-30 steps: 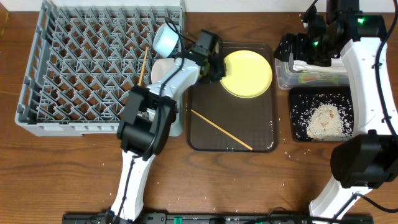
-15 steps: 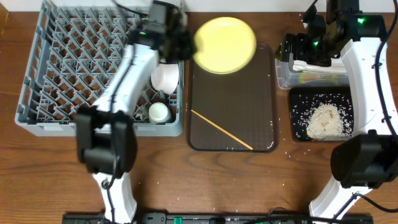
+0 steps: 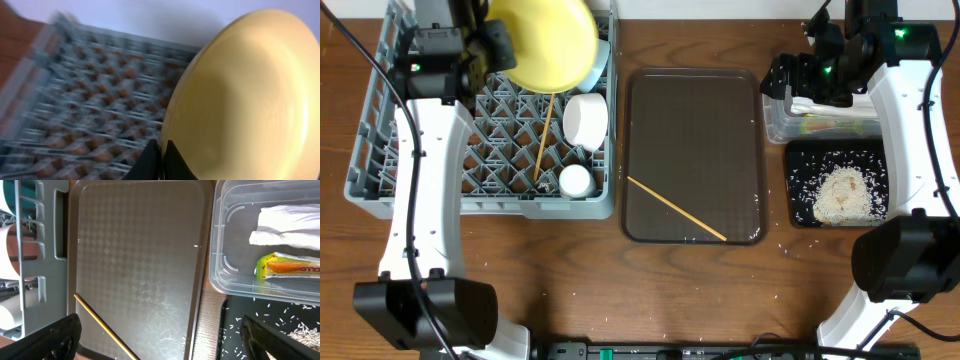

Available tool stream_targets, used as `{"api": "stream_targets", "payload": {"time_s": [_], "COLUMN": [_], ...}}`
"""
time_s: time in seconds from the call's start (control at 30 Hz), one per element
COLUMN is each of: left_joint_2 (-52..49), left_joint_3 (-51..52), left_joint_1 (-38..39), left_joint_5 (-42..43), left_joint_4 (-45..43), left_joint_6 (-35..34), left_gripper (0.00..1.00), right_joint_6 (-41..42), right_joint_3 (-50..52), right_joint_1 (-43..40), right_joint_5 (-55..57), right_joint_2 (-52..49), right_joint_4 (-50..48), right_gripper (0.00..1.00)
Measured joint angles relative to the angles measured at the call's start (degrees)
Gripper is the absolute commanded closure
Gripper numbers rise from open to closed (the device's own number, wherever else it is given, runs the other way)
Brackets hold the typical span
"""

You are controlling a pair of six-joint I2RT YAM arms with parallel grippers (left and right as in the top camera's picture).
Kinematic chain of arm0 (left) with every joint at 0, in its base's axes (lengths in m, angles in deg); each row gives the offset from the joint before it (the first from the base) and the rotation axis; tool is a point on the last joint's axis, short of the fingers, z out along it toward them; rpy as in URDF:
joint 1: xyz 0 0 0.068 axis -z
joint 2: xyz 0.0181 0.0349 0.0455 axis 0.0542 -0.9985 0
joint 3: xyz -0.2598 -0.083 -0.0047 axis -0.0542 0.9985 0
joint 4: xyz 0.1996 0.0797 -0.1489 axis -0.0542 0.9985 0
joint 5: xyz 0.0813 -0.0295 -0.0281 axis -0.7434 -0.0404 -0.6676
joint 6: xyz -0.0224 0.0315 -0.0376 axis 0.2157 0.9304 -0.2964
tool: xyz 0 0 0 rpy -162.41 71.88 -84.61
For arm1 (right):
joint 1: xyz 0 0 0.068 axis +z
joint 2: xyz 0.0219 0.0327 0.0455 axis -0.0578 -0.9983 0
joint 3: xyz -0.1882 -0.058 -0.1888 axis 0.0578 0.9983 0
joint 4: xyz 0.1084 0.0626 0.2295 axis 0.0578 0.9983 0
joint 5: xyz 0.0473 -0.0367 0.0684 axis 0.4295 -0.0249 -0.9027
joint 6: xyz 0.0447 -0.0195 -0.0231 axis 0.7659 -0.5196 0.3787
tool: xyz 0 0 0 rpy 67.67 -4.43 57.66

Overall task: Sort waste into correct bins and load items into the dishwasher
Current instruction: 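Carry the yellow plate to the dish rack and stand it upright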

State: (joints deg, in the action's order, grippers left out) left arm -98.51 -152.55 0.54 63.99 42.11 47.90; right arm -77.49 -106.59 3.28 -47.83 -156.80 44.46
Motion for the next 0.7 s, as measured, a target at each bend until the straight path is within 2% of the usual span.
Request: {"api": "stream_targets", "payload": {"time_s": [0.13,0.4,0.7], "left_joint_2": [-1.64,-6.38,-10.67], "left_joint_3": [0.07,2.25,2.71], "left_joint_1": [-0.22,-0.22,0.87], "left_joint_5": [-8.28,-19.08,-26.14], "left_joint_4": [-2.99,-14.56,-16.2], "left_joint_6": [5.97,12.13,15.52], "left_gripper": [0.93,0.93,0.92], "right_joint_6": [0.0,0.0,0.0], "right_joint_3": [0.0,0.0,0.0], "right_joint_1": [0.0,0.0,0.0], "right_joint_5": [0.0,0.0,0.0], "right_joint_2": [0.0,0.0,0.0], "right_joint_4": [0.0,0.0,-0.02], "right_gripper": [0.01,0.01,0.01]}}
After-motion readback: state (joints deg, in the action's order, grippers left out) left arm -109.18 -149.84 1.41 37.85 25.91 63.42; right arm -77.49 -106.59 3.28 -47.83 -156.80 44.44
